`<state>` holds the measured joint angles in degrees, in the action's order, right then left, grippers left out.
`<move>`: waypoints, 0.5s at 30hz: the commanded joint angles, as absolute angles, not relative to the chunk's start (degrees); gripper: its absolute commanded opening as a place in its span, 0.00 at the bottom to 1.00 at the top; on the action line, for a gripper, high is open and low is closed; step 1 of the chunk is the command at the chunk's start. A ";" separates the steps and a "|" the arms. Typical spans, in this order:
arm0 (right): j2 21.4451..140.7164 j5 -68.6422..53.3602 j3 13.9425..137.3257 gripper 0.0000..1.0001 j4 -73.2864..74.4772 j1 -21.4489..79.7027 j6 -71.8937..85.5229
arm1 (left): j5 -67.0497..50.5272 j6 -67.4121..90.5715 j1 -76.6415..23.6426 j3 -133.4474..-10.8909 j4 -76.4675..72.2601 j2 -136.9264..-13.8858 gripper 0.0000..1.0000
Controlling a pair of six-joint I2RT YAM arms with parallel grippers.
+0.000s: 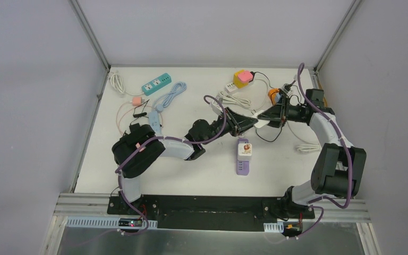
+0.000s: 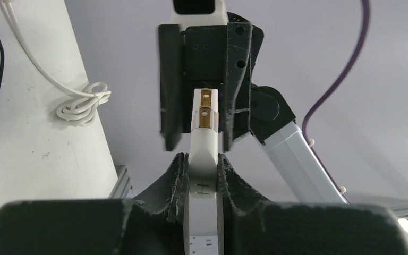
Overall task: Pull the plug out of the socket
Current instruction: Place the plug at the center of the board.
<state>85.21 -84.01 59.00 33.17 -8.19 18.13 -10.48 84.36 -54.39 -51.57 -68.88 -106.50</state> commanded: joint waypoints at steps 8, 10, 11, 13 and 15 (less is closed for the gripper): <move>80.26 -82.42 56.97 0.77 29.97 -8.17 18.12 | -11.08 79.33 -51.40 -44.09 -73.65 -99.86 0.00; 79.60 -82.71 56.87 0.79 30.24 -8.47 17.01 | -11.77 78.76 -49.99 -42.08 -72.01 -97.92 0.00; 79.22 -82.86 56.93 0.79 30.61 -8.77 16.16 | -12.34 77.94 -49.13 -41.17 -70.00 -96.66 0.00; 78.52 -82.79 56.95 0.80 31.50 -9.75 14.12 | -13.53 75.23 -47.58 -39.74 -64.83 -93.45 0.00; 77.96 -82.64 56.87 0.80 32.48 -11.46 12.13 | -14.65 70.51 -46.32 -39.31 -54.54 -89.12 0.00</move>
